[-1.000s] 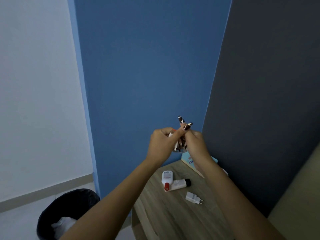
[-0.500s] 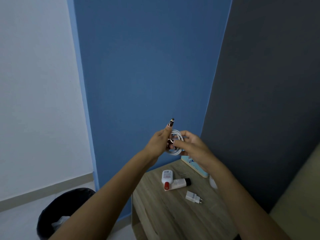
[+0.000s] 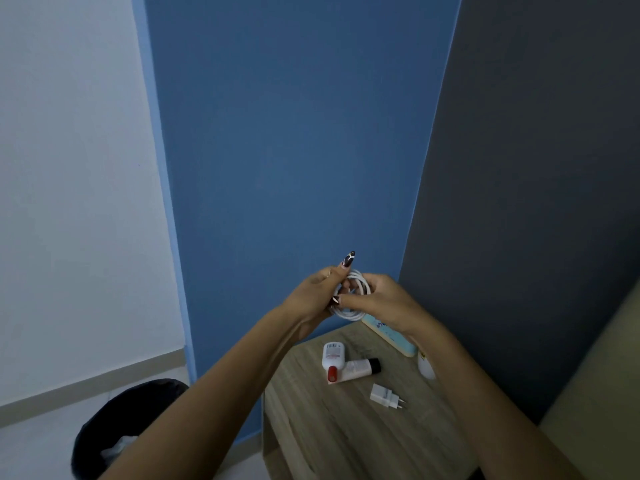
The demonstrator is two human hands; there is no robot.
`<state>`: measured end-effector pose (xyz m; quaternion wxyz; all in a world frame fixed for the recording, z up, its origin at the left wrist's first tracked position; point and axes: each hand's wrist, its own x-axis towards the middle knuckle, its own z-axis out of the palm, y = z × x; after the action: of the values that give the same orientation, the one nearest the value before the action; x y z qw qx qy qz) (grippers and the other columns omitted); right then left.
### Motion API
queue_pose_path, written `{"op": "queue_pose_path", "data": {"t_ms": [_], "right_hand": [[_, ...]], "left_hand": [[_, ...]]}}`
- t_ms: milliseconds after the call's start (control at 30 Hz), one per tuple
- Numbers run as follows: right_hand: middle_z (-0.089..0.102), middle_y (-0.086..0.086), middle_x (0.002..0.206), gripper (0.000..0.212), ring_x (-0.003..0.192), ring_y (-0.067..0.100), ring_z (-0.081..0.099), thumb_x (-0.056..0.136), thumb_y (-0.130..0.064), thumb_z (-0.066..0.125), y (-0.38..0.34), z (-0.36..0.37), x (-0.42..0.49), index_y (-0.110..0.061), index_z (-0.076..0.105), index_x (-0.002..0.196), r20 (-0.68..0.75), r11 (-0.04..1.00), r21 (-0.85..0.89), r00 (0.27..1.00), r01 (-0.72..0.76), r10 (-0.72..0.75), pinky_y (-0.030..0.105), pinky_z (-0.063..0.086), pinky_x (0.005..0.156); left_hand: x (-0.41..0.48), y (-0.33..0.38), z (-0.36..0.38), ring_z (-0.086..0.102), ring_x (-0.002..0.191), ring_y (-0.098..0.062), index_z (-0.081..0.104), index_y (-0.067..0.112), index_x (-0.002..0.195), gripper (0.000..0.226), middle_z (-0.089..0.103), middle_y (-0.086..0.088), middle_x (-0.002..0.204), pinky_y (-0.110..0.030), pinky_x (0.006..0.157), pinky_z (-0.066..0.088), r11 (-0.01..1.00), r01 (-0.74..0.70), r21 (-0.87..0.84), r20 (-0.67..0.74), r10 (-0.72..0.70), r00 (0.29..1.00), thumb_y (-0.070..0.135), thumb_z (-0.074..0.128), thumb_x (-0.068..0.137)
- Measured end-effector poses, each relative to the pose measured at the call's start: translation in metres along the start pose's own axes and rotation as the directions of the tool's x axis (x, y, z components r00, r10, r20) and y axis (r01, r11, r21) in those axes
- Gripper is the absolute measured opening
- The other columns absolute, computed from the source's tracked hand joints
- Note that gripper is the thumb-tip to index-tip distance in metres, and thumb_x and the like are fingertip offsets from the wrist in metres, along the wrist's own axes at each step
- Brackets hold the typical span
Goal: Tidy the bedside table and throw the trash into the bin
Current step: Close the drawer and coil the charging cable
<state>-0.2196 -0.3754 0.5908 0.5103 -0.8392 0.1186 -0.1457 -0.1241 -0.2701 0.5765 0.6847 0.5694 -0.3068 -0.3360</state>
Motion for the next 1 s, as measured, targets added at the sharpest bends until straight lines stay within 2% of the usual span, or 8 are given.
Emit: {"op": "queue_pose_path", "data": {"t_ms": [167,300,433,500,600,667,767,1000], "right_hand": [[0.068,0.002,0.074,0.019,0.070,0.008,0.063,0.077,-0.016,0.072,0.004,0.003,0.002,-0.002,0.068,0.089,-0.041,1.000,-0.025,0.999,-0.005,0.004,0.025,0.048,0.067],[0.072,0.020,0.093,0.019,0.083,0.023,0.068,0.082,-0.018,0.067,0.007,0.002,0.004,-0.003,0.070,0.092,-0.040,1.000,0.001,0.999,0.012,-0.012,0.038,0.052,0.079],[0.075,0.014,0.095,0.013,0.097,0.029,0.070,0.084,-0.017,0.069,0.009,-0.003,0.006,-0.009,0.073,0.093,-0.047,0.999,0.039,0.999,0.007,-0.005,0.046,0.051,0.093],[0.075,0.011,0.092,0.012,0.092,0.026,0.071,0.082,-0.012,0.068,0.010,-0.003,0.005,-0.012,0.072,0.094,-0.074,0.999,0.042,0.997,0.021,-0.018,0.045,0.054,0.091],[0.073,0.003,0.073,0.011,0.071,0.019,0.066,0.082,-0.016,0.066,0.014,-0.004,0.005,-0.021,0.070,0.091,-0.159,0.998,0.025,0.986,0.055,-0.050,0.041,0.052,0.071],[0.070,0.000,0.065,0.007,0.064,0.016,0.064,0.085,-0.020,0.065,0.016,-0.003,0.006,-0.024,0.069,0.089,-0.198,0.998,0.023,0.979,0.064,-0.058,0.039,0.050,0.067],[0.073,0.006,0.070,0.010,0.068,0.020,0.070,0.091,-0.019,0.059,0.019,0.003,0.006,-0.022,0.069,0.094,-0.223,0.996,0.037,0.972,0.086,-0.075,0.041,0.056,0.071],[0.073,0.012,0.086,0.021,0.076,0.017,0.068,0.096,-0.023,0.051,0.022,0.006,0.008,-0.016,0.071,0.092,-0.207,0.998,0.007,0.977,0.059,-0.057,0.031,0.056,0.064]], "left_hand": [[0.000,0.002,0.000,0.054,0.055,-0.006,0.055,0.016,0.075,0.031,0.056,0.001,0.069,-0.017,0.056,0.048,1.000,0.006,0.008,0.012,-0.006,1.000,0.037,0.049,0.096],[0.001,0.003,-0.003,0.052,0.062,-0.010,0.055,0.016,0.074,0.031,0.056,0.000,0.070,-0.022,0.063,0.045,1.000,0.004,0.027,0.009,-0.004,1.000,0.040,0.051,0.095],[0.001,0.006,-0.007,0.058,0.067,-0.011,0.060,0.014,0.081,0.024,0.061,-0.001,0.075,-0.022,0.068,0.050,0.998,-0.034,0.057,0.012,0.034,0.999,0.032,0.053,0.095],[-0.002,0.009,-0.011,0.060,0.074,-0.013,0.063,0.012,0.084,0.021,0.063,-0.002,0.079,-0.023,0.074,0.052,0.989,-0.080,0.127,0.033,0.077,0.997,0.028,0.055,0.094],[-0.008,0.014,-0.018,0.063,0.085,-0.015,0.067,0.009,0.096,0.017,0.066,-0.006,0.093,-0.030,0.086,0.054,0.945,-0.169,0.281,0.112,0.143,0.983,0.023,0.058,0.093],[-0.009,0.013,-0.018,0.061,0.082,-0.016,0.067,0.006,0.100,0.017,0.063,-0.009,0.094,-0.031,0.083,0.054,0.902,-0.238,0.361,0.125,0.206,0.971,0.019,0.058,0.093],[-0.006,0.010,-0.015,0.059,0.077,-0.015,0.066,0.010,0.096,0.012,0.062,-0.007,0.087,-0.029,0.074,0.049,0.838,-0.316,0.445,0.090,0.310,0.947,0.015,0.056,0.094],[-0.003,0.003,-0.012,0.061,0.072,-0.006,0.063,0.006,0.098,0.014,0.067,0.000,0.078,-0.020,0.071,0.048,0.817,-0.319,0.479,0.031,0.348,0.937,0.013,0.052,0.096]]}}
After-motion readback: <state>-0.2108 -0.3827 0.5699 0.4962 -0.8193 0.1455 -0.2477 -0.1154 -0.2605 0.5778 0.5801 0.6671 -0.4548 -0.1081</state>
